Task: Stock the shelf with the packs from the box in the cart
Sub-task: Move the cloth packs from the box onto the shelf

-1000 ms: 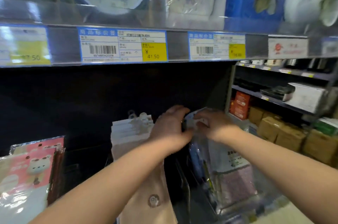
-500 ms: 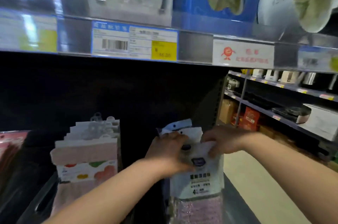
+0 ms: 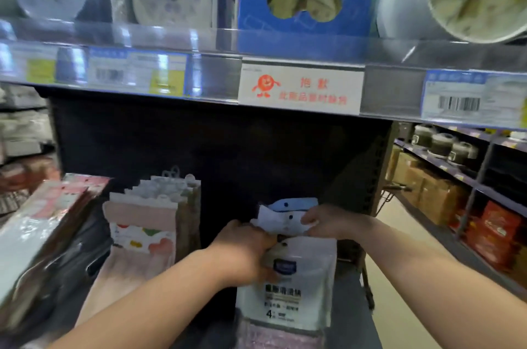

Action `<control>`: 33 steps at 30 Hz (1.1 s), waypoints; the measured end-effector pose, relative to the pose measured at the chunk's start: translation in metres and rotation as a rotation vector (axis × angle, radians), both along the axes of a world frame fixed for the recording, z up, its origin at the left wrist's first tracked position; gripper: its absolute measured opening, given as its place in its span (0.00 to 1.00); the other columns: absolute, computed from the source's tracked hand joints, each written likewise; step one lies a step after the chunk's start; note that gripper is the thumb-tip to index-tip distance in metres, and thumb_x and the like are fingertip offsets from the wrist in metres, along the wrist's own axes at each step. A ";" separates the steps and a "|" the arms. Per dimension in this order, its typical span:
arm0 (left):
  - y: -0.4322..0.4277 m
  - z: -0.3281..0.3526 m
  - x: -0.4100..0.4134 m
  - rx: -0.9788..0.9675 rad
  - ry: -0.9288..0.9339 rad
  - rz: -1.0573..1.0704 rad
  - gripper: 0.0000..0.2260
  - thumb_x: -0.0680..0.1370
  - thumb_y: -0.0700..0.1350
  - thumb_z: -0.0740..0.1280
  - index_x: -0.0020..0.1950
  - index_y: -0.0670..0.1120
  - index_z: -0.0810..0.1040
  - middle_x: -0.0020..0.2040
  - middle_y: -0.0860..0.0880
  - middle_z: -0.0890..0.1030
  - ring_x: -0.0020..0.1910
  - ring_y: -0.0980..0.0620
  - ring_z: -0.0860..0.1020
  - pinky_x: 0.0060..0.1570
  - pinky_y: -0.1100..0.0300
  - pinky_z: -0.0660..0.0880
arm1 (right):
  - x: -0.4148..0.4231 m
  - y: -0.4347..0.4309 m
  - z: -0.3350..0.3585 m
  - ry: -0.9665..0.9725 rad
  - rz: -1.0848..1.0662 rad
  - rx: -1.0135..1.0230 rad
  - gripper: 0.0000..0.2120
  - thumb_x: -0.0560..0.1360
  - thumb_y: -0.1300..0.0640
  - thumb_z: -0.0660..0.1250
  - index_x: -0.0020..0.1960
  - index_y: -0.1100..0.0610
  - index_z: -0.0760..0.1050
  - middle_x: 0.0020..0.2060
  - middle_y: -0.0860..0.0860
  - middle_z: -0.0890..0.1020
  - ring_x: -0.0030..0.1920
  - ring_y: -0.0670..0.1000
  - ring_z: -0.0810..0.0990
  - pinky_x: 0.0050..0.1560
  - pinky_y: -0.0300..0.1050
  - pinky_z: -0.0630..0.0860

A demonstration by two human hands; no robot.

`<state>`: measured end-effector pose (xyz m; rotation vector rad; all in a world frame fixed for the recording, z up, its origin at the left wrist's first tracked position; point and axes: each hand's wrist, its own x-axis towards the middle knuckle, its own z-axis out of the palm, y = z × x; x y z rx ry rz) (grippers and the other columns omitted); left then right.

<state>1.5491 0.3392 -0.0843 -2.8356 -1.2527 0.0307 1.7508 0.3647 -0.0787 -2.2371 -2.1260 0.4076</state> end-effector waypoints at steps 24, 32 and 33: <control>0.016 0.003 0.002 -0.101 -0.012 -0.086 0.27 0.74 0.57 0.67 0.71 0.55 0.67 0.73 0.53 0.64 0.72 0.51 0.61 0.70 0.53 0.57 | 0.024 0.007 0.017 0.585 0.023 -0.079 0.08 0.79 0.51 0.62 0.51 0.53 0.78 0.47 0.52 0.82 0.49 0.51 0.81 0.49 0.44 0.79; 0.018 0.009 0.007 -0.145 -0.018 -0.044 0.46 0.70 0.58 0.72 0.78 0.55 0.46 0.76 0.54 0.57 0.74 0.50 0.56 0.71 0.54 0.57 | 0.032 0.038 -0.012 0.251 -0.089 0.020 0.24 0.78 0.59 0.63 0.73 0.59 0.63 0.68 0.56 0.70 0.66 0.54 0.72 0.63 0.42 0.68; 0.019 0.009 0.008 -0.133 0.000 -0.048 0.45 0.70 0.58 0.72 0.78 0.55 0.48 0.76 0.54 0.57 0.74 0.49 0.56 0.70 0.54 0.57 | 0.031 0.038 -0.013 0.265 -0.086 0.012 0.20 0.79 0.59 0.63 0.70 0.61 0.67 0.65 0.58 0.74 0.64 0.55 0.74 0.62 0.44 0.70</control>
